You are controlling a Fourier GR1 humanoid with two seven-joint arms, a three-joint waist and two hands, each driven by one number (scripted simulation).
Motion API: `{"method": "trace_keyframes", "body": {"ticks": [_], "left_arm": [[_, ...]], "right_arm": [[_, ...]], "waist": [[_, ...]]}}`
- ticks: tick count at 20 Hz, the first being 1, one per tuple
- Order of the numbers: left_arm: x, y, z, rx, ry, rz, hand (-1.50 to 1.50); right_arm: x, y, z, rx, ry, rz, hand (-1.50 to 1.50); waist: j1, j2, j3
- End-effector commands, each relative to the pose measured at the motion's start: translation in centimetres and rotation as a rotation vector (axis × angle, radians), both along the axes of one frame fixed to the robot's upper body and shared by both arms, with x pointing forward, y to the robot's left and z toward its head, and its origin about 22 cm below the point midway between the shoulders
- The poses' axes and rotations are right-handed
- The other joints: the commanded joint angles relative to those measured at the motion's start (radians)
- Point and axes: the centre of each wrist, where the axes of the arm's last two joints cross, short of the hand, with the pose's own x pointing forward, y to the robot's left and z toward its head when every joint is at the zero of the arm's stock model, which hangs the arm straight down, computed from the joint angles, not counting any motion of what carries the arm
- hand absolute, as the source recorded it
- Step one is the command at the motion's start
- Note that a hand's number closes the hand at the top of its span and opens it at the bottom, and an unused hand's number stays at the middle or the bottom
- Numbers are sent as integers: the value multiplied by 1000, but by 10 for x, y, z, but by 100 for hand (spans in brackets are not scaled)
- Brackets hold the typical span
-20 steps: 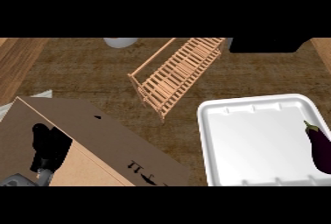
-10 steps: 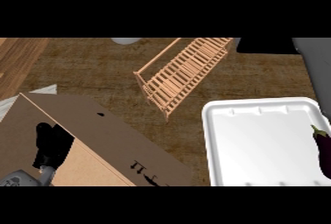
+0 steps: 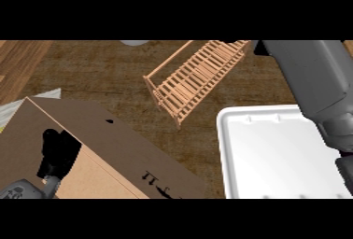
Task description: Pick the bell pepper from the tray and place it in the tiered shelf
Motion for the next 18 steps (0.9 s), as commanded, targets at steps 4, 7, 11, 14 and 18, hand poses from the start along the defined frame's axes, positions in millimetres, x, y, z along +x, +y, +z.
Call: {"method": "trace_keyframes", "body": {"ticks": [4, 7, 11, 14, 18], "left_arm": [[1, -16, -5, 8, -13, -94, 0], [-4, -15, -10, 11, -10, -96, 0], [-2, -18, -12, 14, -6, -87, 0], [-6, -14, -11, 37, -21, -96, 0], [-11, -16, -17, 18, -3, -78, 0]], "right_arm": [[8, 28, -36, 130, 199, 80, 150], [10, 33, -69, 374, 470, 85, -150], [10, 49, -69, 562, 577, 133, -150], [13, 43, -67, 702, 588, 135, -150], [18, 23, -48, 862, 458, 72, -150]], "waist": [[-1, 26, -55], [-2, 32, -54], [-8, 29, -55], [-6, 25, -55], [-22, 21, -56]]}}
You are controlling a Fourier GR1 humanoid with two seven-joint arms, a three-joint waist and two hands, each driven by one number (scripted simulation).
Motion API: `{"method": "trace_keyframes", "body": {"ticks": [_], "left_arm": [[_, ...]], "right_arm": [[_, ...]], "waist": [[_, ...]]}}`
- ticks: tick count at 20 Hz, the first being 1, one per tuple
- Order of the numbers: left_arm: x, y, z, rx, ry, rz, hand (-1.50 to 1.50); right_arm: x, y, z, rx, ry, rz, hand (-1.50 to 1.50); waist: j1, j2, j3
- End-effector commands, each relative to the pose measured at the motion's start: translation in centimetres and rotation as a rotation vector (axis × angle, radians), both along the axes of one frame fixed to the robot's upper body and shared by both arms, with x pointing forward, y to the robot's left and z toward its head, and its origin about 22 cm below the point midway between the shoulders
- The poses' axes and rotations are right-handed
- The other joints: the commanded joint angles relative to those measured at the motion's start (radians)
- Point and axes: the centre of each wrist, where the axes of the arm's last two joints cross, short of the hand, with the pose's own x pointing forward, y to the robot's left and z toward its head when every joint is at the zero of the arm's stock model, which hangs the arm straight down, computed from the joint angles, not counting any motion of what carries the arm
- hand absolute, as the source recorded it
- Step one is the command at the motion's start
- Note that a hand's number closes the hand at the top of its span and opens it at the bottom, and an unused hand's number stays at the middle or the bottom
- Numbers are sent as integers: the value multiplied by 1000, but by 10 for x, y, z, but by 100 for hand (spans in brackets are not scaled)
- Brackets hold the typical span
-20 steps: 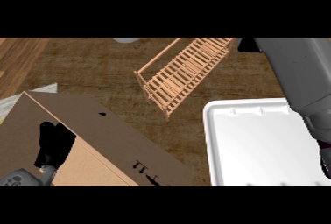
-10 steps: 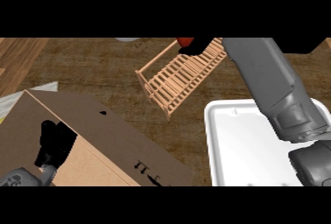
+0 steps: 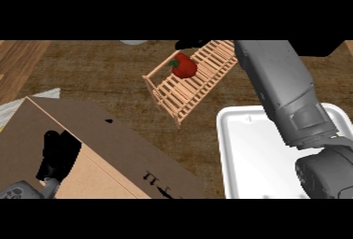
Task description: Pick the bell pepper from the tray and place it in the tiered shelf
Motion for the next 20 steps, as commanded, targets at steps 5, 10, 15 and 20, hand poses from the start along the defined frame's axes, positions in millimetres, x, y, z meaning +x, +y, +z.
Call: {"method": "trace_keyframes", "body": {"ticks": [5, 10, 15, 20], "left_arm": [[-6, -12, -16, -3, -13, -69, 0], [-12, -9, -12, -10, 4, -74, 0], [-12, -13, -13, -1, -27, -77, 0], [-5, -11, -13, 1, -32, -62, 0]], "right_arm": [[8, -51, 39, 256, -108, -310, -150], [5, -140, 51, 301, -77, -534, -150], [-11, -215, 40, 231, -71, -592, -150], [-27, -260, 44, 235, -141, -552, -150]], "waist": [[-24, 20, -54], [-31, 18, -53], [-30, 31, -51], [-29, 38, -50]]}}
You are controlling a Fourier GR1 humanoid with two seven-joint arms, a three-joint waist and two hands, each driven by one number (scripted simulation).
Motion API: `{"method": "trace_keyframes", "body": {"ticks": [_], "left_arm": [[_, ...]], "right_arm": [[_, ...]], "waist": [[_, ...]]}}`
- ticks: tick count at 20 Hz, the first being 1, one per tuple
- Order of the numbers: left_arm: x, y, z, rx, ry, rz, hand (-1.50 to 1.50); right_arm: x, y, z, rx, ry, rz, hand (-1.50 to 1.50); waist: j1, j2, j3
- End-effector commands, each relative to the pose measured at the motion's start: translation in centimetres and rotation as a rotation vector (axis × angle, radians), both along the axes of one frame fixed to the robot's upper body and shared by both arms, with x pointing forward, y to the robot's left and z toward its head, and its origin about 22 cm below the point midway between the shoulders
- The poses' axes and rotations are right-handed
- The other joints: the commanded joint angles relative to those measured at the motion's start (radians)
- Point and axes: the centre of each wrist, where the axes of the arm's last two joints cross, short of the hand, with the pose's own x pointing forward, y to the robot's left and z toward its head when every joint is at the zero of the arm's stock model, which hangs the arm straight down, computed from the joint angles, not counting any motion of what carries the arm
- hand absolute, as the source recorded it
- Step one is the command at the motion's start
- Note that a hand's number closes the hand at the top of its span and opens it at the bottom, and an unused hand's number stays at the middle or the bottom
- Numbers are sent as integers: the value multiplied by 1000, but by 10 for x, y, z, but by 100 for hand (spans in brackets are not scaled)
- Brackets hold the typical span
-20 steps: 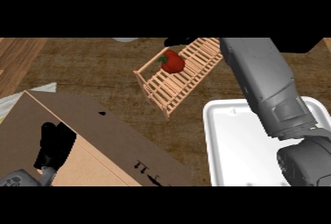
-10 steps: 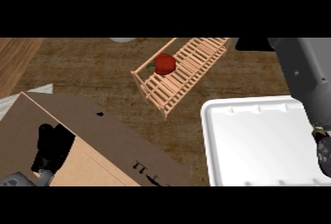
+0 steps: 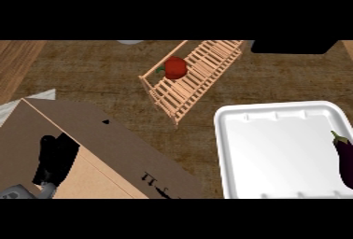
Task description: Pick the bell pepper from the tray and place it in the tiered shelf
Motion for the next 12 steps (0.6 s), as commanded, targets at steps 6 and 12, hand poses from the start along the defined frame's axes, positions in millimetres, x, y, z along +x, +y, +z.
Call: {"method": "trace_keyframes", "body": {"ticks": [6, 12], "left_arm": [[-1, -18, -11, -13, -39, -98, 0], [-5, -13, -8, -10, -21, -122, 0]], "right_arm": [[-30, -73, -3, -67, -50, 44, -150], [-42, -95, -4, -146, -1, 40, -150]], "waist": [[4, 25, -43], [36, 27, -43]]}}
